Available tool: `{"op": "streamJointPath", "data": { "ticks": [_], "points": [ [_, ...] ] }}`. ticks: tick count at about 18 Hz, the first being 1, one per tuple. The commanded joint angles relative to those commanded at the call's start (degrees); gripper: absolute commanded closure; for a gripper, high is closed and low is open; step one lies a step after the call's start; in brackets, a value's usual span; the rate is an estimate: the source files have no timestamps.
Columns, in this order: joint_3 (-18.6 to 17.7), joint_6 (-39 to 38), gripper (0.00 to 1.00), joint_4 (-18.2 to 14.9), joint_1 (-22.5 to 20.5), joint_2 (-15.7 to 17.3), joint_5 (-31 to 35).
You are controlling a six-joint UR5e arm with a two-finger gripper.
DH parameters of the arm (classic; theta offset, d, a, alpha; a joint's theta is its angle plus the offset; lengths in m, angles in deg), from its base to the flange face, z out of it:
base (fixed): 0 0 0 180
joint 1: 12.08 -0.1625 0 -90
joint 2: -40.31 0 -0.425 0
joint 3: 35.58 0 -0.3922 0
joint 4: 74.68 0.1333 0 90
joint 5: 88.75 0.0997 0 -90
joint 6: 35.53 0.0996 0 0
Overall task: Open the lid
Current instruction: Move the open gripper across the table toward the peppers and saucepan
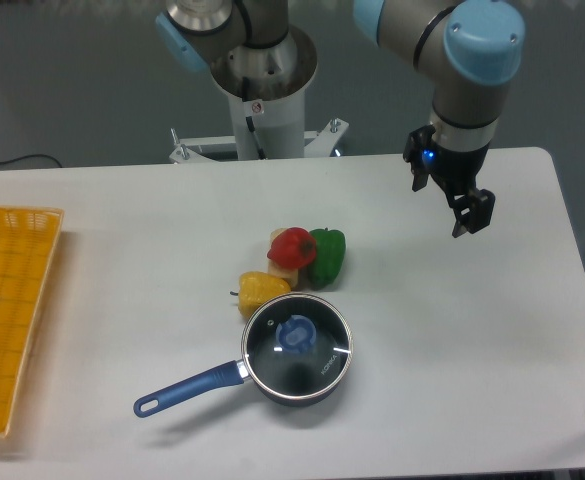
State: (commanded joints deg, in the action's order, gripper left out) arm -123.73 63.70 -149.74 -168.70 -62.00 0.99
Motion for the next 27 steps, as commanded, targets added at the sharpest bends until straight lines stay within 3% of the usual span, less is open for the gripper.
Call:
{"op": "streamJointPath", "data": {
  "ticks": [6,10,15,16,19,20,27],
  "points": [
    [-0.4,-0.3,0.00,0.0,0.1,0.1,0.1],
    [-0.4,-12.4,0.00,0.1,0.7,-0.1,-0.4],
    [-0.7,-14.2,0.00,0.1,2.3,-0.1,-0.6],
    [-0.9,-14.8,0.00,0.4,2.4,-0.1,-1.3],
    [-4.3,-18.6,0.00,6.5,2.4,0.5,-2.4],
    [-4.3,-20.1,0.00,7.1,2.5,0.4,-1.9],
    [-4.7,-24.2,0.00,7.6,4.0,0.3,-1.9]
  ]
}}
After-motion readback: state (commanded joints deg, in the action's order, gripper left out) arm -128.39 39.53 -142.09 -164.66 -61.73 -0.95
